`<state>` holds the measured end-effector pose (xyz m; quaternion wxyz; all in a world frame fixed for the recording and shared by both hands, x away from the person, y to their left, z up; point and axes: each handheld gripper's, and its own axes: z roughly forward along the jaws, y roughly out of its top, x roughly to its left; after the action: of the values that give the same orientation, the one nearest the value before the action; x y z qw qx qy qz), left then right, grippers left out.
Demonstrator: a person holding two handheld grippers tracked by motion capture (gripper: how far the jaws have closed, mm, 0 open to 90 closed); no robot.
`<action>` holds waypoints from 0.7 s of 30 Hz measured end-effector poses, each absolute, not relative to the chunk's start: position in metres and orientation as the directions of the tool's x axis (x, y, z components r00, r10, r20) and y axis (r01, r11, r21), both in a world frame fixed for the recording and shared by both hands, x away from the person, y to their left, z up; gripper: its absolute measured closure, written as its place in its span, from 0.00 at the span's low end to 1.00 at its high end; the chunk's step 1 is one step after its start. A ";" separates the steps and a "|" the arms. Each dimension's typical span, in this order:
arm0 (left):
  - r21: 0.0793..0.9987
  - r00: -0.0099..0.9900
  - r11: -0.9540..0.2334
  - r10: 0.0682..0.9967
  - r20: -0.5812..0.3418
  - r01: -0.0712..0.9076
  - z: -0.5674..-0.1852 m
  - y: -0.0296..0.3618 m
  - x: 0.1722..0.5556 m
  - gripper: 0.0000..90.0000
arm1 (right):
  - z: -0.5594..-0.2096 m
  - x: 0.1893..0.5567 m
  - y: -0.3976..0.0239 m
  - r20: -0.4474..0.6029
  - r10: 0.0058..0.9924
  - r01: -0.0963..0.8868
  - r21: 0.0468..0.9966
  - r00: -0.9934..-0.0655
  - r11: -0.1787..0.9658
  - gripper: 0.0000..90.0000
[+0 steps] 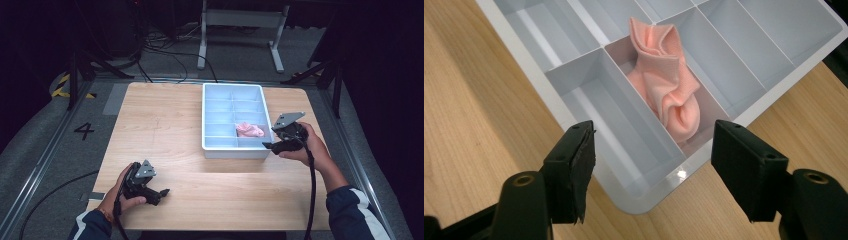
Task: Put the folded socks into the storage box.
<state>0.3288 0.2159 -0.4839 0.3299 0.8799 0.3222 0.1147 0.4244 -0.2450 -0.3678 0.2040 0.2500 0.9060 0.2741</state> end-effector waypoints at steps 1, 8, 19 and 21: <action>0.655 0.765 -0.574 0.644 -0.011 0.492 -0.484 0.216 0.329 0.00 | -0.367 0.422 -0.246 -0.232 0.564 0.339 0.601 -0.792 0.724 0.38; 0.654 0.766 -0.577 0.642 -0.007 0.489 -0.484 0.216 0.329 0.00 | -0.368 0.409 -0.251 -0.235 0.560 0.324 0.616 -0.794 0.718 0.37; 0.654 0.766 -0.576 0.643 -0.007 0.490 -0.484 0.216 0.329 0.00 | -0.370 0.388 -0.265 -0.240 0.566 0.314 0.634 -0.789 0.707 0.36; 0.655 0.766 -0.576 0.643 -0.008 0.490 -0.484 0.216 0.329 0.00 | -0.370 0.385 -0.268 -0.241 0.567 0.312 0.638 -0.788 0.704 0.36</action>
<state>0.3287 0.2159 -0.4838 0.3295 0.8800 0.3218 0.1162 0.3848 -0.2675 -0.3704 0.2150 0.2449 0.8976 0.2967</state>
